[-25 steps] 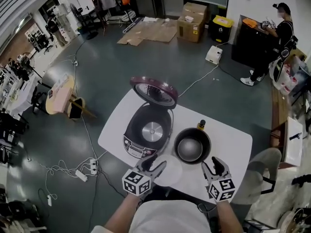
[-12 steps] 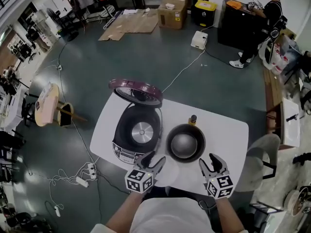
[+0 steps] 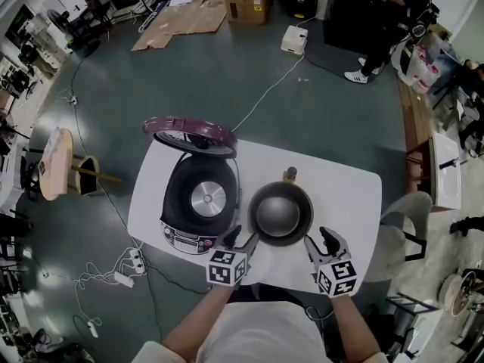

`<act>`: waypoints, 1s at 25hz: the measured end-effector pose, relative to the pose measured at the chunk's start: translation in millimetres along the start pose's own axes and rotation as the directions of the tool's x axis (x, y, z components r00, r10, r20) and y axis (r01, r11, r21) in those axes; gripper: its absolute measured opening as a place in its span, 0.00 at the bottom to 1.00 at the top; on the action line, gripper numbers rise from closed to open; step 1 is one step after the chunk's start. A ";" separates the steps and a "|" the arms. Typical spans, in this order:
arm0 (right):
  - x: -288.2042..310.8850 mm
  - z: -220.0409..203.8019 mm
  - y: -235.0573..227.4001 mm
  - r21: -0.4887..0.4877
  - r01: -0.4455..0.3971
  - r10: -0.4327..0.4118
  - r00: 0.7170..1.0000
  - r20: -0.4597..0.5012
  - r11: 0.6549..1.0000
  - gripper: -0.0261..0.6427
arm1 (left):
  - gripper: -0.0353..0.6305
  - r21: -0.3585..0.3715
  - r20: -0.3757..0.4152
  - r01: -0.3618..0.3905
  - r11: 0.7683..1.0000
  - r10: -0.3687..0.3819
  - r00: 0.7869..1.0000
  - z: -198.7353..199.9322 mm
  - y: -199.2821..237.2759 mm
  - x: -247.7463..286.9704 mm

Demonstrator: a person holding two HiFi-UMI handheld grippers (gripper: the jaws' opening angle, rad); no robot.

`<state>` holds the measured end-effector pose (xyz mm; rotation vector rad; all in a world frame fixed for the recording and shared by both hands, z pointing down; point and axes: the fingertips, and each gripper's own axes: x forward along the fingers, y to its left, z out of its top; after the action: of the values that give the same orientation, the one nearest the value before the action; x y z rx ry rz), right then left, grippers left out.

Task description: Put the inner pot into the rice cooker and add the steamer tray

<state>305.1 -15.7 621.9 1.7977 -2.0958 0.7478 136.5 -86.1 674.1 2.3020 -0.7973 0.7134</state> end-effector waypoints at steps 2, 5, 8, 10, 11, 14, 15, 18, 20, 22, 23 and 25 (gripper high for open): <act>9.5 -9.8 -8.0 0.027 0.017 -0.016 0.999 -0.032 0.999 0.35 | 0.42 -0.002 -0.033 -0.025 1.000 0.025 0.999 -4.4 2.3 13.0; 24.4 -23.8 -19.0 0.067 0.039 -0.034 0.996 -0.078 0.997 0.35 | 0.42 -0.006 -0.082 -0.076 0.997 0.075 0.994 -10.6 8.9 31.2; 37.5 -39.2 -27.0 0.095 0.056 -0.045 0.992 -0.117 0.994 0.35 | 0.42 -0.022 -0.121 -0.126 0.992 0.123 0.985 -19.5 16.7 46.0; 45.4 -47.7 -32.5 0.103 0.071 -0.056 0.989 -0.136 0.992 0.35 | 0.43 -0.036 -0.146 -0.153 0.988 0.147 0.978 -26.4 21.7 55.8; 49.1 -51.2 -35.7 0.106 0.080 -0.065 0.988 -0.144 0.991 0.35 | 0.43 -0.043 -0.157 -0.168 0.985 0.160 0.975 -29.7 24.5 60.5; 58.6 -60.1 -45.1 0.117 0.111 -0.091 0.982 -0.163 0.987 0.35 | 0.43 -0.070 -0.172 -0.207 0.976 0.193 0.966 -38.2 33.5 72.0; 61.8 -63.5 -48.3 0.121 0.122 -0.100 0.980 -0.171 0.985 0.35 | 0.42 -0.079 -0.175 -0.214 0.974 0.198 0.964 -41.3 35.9 75.6; 72.8 -76.6 -58.2 0.142 0.157 -0.127 0.971 -0.200 0.977 0.35 | 0.41 -0.093 -0.190 -0.220 0.971 0.200 0.961 -50.3 41.6 85.8; 80.4 -86.0 -65.1 0.164 0.183 -0.143 0.963 -0.227 0.969 0.35 | 0.40 -0.101 -0.199 -0.224 0.969 0.200 0.959 -54.0 45.7 91.7; 86.5 -95.6 -71.8 0.199 0.210 -0.155 0.953 -0.259 0.957 0.35 | 0.39 -0.117 -0.210 -0.227 0.967 0.200 0.957 -57.0 48.7 96.4; 89.6 -100.1 -74.5 0.222 0.221 -0.156 0.949 -0.275 0.950 0.34 | 0.38 -0.126 -0.216 -0.230 0.965 0.199 0.956 -58.4 50.1 98.4; 96.5 -108.7 -79.2 0.262 0.240 -0.156 0.940 -0.305 0.935 0.33 | 0.34 -0.140 -0.230 -0.237 0.961 0.201 0.952 -60.7 53.5 103.5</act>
<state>351.4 -43.2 778.4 1.8846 -1.6587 1.2305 152.8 -116.8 800.7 1.9670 -0.9810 0.9386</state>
